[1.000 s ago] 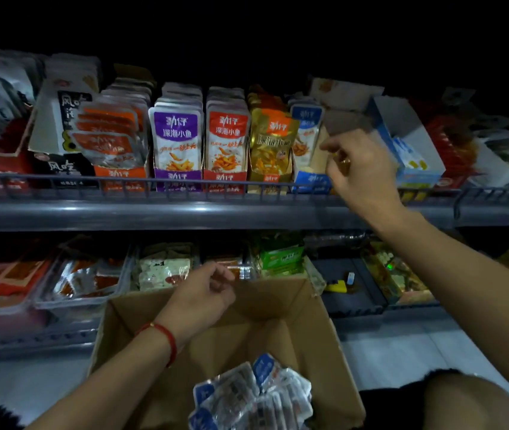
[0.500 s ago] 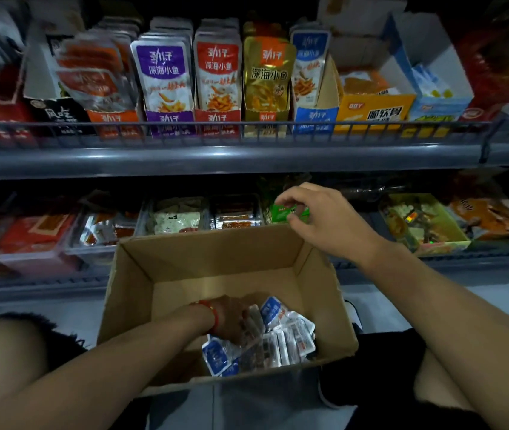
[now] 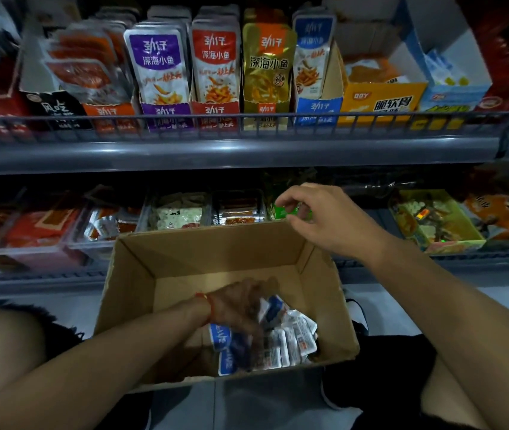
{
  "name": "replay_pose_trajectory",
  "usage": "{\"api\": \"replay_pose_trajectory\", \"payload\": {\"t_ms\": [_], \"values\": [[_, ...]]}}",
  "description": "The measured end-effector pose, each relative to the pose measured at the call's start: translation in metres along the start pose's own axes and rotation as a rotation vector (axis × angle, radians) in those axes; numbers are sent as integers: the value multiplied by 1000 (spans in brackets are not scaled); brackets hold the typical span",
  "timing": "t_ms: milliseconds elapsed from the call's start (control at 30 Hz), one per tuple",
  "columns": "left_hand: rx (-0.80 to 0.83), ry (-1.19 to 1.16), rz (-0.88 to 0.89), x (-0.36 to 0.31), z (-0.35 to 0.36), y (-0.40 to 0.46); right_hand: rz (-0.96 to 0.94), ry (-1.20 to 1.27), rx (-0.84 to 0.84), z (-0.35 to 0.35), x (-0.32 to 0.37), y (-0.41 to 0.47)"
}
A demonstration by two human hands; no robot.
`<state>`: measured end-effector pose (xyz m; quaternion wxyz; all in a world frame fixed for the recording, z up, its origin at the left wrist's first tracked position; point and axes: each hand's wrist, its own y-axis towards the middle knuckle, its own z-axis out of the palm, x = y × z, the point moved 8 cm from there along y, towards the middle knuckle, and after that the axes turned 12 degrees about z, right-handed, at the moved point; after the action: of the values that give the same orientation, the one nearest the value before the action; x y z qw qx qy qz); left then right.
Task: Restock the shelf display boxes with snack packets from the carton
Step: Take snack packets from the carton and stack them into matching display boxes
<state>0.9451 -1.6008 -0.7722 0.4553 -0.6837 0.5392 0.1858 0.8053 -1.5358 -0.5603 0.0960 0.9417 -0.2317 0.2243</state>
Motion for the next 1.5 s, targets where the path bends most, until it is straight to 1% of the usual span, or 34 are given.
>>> {"api": "replay_pose_trajectory", "payload": {"t_ms": [67,100,167,233,267,300,367,400,433,500,600,667,733,800,867,967,1100,1200,1300,1400,1500], "values": [[-103,-353,46,-22,-24,-10,18,-9,78,5,-4,0],[-182,-502,90,-34,-38,-16,55,-9,143,10,-9,0],[-361,-724,199,-54,-65,-27,169,-28,297,23,-20,-2],[-495,-901,310,-74,-88,-39,285,-43,425,35,-32,-7],[-541,-967,367,-85,-98,-46,347,4,493,41,-36,-10],[-575,-1018,411,-93,-107,-54,409,101,556,46,-37,-14],[-616,-1105,464,-101,-117,-63,489,389,617,50,-32,-19],[-640,-1118,474,-102,-120,-67,495,521,589,47,-28,-18],[-670,-1106,469,-101,-122,-69,491,621,523,41,-25,-15],[-722,-1082,451,-99,-127,-71,477,727,363,26,-24,-7],[-795,-1036,390,-97,-133,-76,444,714,165,2,-28,1],[-842,-921,311,-95,-134,-79,438,717,72,-10,-28,1],[-867,-862,281,-93,-135,-81,443,769,32,-14,-28,0],[-898,-882,272,-91,-136,-84,458,798,34,-13,-27,-1],[-915,-924,270,-92,-137,-87,448,778,31,-13,-24,-2],[-903,-928,272,-97,-139,-89,423,740,-35,-23,-20,-5],[-965,-806,267,-100,-152,-97,345,628,-241,-65,-22,-7],[-1013,-739,263,-97,-164,-108,249,439,-460,-126,-19,-3],[-1068,-746,232,-92,-175,-115,176,234,-660,-186,-3,9],[-1087,-766,209,-91,-181,-117,131,-3,-770,-223,10,34],[-1082,-754,204,-91,-183,-118,95,-149,-791,-240,16,66]]}}
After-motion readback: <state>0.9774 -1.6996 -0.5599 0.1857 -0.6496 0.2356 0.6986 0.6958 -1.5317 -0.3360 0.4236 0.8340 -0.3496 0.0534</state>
